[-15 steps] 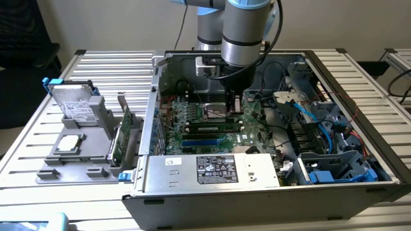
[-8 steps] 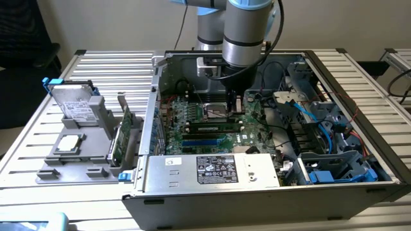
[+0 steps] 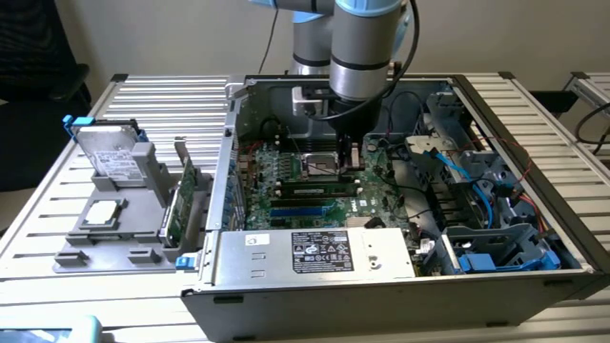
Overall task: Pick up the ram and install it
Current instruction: 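Press down the ram until it locks into place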
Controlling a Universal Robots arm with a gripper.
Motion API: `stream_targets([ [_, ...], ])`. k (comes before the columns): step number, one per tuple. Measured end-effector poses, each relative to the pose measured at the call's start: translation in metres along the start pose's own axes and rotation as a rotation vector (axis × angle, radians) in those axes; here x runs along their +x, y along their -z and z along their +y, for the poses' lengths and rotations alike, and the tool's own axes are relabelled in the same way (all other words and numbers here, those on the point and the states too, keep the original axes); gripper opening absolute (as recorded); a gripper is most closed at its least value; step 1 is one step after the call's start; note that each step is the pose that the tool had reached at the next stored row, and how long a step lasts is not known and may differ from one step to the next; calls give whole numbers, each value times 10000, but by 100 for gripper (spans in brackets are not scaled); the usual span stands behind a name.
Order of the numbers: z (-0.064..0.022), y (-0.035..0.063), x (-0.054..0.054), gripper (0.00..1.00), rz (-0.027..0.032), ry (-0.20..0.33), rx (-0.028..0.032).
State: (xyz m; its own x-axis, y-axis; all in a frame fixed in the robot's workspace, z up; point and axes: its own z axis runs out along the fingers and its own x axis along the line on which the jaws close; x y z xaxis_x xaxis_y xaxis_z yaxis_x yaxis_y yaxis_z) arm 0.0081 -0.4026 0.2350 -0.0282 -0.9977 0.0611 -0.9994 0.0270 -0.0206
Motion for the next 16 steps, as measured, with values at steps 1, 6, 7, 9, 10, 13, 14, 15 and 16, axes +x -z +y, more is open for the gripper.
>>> stream_targets([
  [1,0,-2,0,11,0,0,9],
  [6,1,-11,-1,11,-2,-2,33],
  [7,2,-14,-1,11,-1,-2,41],
  [9,2,-18,-1,11,-1,-3,56],
  [10,2,-20,-2,11,1,-3,64],
  [13,3,-27,-4,11,-1,-6,95],
  [14,5,-29,-4,11,-2,-6,105],
  [15,8,-31,-4,11,-3,-7,114],
  [16,13,-32,-4,11,-2,-8,120],
])
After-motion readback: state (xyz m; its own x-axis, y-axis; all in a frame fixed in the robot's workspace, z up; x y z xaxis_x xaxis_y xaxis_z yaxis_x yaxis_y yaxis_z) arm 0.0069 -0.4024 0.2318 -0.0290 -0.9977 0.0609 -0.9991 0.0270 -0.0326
